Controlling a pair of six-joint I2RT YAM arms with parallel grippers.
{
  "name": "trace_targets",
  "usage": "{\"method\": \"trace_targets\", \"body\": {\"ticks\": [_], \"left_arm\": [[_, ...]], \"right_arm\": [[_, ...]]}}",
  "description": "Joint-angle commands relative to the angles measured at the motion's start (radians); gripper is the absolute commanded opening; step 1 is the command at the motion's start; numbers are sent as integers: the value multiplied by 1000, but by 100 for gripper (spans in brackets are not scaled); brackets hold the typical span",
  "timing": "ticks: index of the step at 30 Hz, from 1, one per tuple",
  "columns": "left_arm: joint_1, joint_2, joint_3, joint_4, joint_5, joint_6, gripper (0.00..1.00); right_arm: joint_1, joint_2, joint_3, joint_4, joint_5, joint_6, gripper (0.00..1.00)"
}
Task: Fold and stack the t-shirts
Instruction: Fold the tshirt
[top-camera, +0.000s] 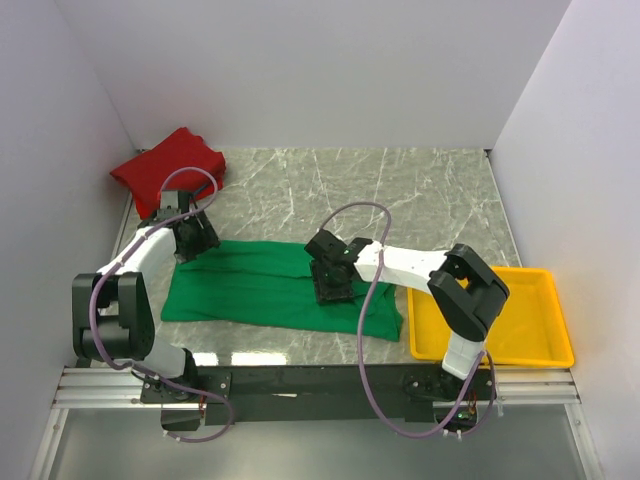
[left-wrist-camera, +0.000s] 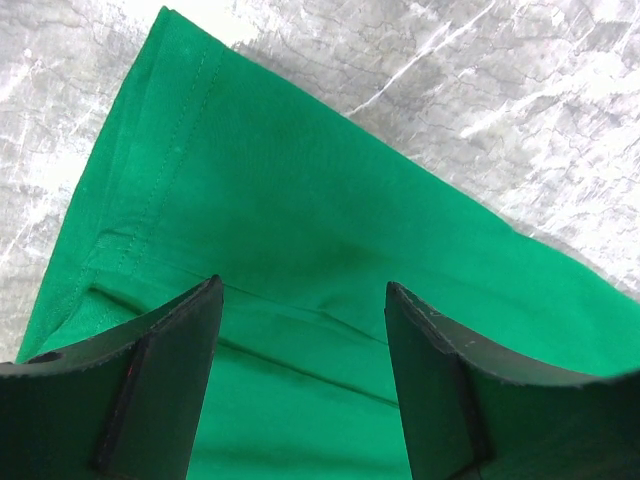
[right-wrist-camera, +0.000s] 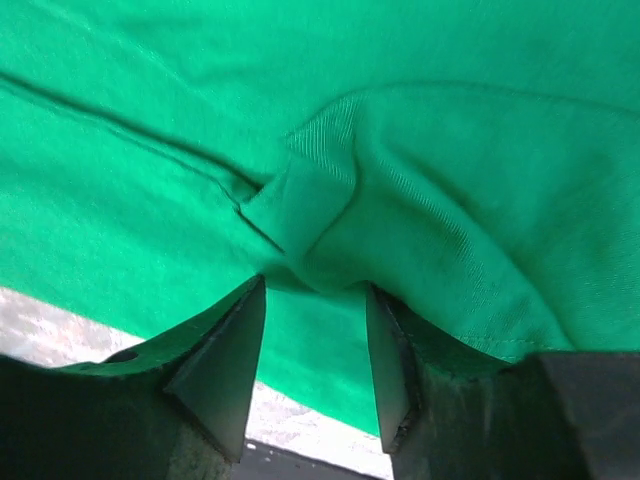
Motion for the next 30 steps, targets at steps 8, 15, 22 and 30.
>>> {"method": "trace_targets", "body": {"ticks": [8, 15, 22, 30], "left_arm": [[-2, -48, -23, 15, -1, 27, 72], [-2, -48, -8, 3, -14, 32, 72], [-2, -48, -20, 8, -13, 32, 72], [-2, -49, -26, 11, -7, 33, 72]], "right_arm": [[2, 4, 60, -25, 89, 9, 46], [2, 53, 102, -45, 104, -10, 32], [2, 44, 119, -65, 98, -13, 8], [4, 11, 155, -141, 48, -10, 0]]}}
